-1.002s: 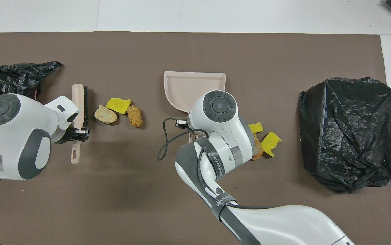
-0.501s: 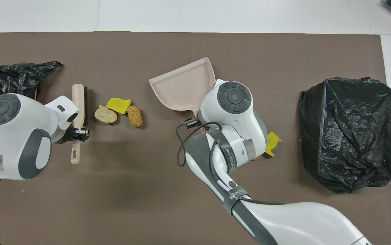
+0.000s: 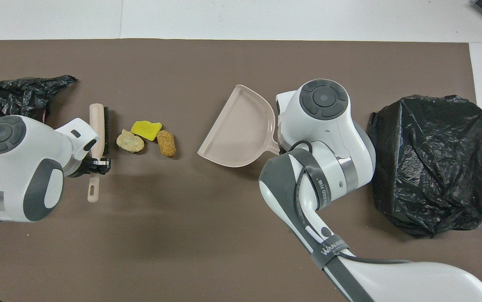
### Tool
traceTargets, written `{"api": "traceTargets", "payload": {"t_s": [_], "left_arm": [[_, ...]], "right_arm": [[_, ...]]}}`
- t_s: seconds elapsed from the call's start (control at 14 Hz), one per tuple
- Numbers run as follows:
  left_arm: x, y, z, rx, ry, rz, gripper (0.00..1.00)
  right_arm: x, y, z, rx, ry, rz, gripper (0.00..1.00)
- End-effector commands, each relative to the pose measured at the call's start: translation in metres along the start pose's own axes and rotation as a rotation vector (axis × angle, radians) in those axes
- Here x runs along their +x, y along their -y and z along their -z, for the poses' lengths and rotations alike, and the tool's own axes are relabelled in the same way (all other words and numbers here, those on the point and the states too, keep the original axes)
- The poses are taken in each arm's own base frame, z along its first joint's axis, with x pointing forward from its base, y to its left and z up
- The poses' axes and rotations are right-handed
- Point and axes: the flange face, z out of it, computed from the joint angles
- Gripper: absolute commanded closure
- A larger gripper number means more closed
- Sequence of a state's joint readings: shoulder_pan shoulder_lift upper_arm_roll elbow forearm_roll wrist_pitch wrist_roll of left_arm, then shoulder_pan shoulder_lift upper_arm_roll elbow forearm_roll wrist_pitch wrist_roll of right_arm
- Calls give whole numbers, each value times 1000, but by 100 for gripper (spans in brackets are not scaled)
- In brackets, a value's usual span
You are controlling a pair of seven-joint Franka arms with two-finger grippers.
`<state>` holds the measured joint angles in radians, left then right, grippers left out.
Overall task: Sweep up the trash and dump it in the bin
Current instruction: 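Slide the dustpan with the right gripper up to the trash pile, then sweep the yellow scraps into the dustpan with the left gripper's brush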
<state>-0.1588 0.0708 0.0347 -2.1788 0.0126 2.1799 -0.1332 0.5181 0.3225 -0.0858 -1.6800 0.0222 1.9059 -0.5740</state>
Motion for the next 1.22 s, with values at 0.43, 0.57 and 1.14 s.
{"api": "traceTargets", "payload": {"t_s": [0.43, 0.57, 1.14], "left_arm": [[-10, -21, 2, -9, 8, -53, 100], [-13, -41, -6, -6, 18, -89, 100], [-42, -134, -15, -62, 60, -190, 100]], "right_arm": [[39, 65, -35, -14, 73, 194, 100], [44, 68, -45, 3, 70, 179, 100], [51, 82, -45, 48, 37, 126, 100]]}}
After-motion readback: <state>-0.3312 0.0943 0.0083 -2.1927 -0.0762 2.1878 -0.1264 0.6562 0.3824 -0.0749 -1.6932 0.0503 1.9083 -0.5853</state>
